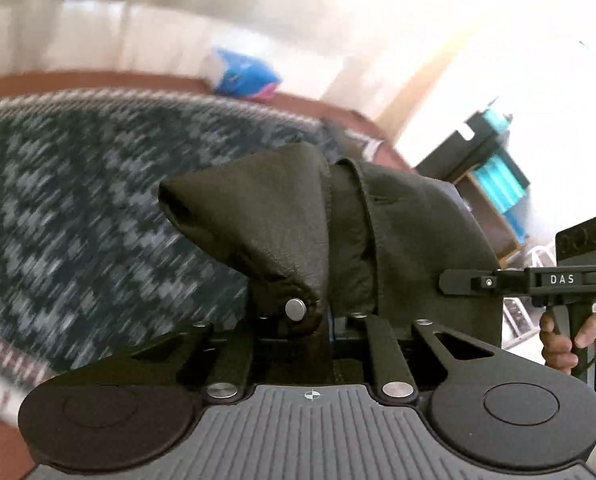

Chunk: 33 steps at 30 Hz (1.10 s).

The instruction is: Fold clothes

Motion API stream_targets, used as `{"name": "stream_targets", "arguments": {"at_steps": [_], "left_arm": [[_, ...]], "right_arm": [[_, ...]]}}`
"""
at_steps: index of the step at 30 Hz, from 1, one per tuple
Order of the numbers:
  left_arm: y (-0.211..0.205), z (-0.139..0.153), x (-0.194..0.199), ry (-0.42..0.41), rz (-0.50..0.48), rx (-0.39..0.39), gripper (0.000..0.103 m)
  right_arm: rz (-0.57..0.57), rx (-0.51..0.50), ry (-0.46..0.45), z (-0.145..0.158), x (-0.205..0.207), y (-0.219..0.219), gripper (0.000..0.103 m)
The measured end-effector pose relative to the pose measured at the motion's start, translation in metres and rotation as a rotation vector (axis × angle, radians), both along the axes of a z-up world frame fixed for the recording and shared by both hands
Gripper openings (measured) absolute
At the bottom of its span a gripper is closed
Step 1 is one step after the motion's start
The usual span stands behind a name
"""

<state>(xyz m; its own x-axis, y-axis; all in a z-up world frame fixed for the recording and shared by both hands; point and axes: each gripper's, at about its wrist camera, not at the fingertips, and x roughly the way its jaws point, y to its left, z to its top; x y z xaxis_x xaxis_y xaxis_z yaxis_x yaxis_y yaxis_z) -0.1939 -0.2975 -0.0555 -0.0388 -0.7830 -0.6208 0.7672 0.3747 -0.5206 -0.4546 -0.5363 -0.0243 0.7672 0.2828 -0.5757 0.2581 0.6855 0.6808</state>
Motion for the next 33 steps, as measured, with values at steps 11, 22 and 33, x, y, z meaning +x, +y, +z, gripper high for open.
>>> {"name": "stream_targets", "arguments": {"at_steps": [11, 22, 33], "left_arm": [[-0.146, 0.021, -0.042, -0.096, -0.056, -0.052, 0.008], [-0.31, 0.028, -0.101, -0.091, 0.0, -0.011, 0.008], [-0.421, 0.0, -0.093, -0.081, -0.066, -0.039, 0.008]], "right_arm": [[-0.065, -0.114, -0.093, 0.031, -0.048, -0.118, 0.01], [0.024, -0.087, -0.107, 0.025, -0.083, -0.293, 0.01], [-0.014, -0.218, -0.101, 0.045, -0.103, -0.387, 0.01]]}}
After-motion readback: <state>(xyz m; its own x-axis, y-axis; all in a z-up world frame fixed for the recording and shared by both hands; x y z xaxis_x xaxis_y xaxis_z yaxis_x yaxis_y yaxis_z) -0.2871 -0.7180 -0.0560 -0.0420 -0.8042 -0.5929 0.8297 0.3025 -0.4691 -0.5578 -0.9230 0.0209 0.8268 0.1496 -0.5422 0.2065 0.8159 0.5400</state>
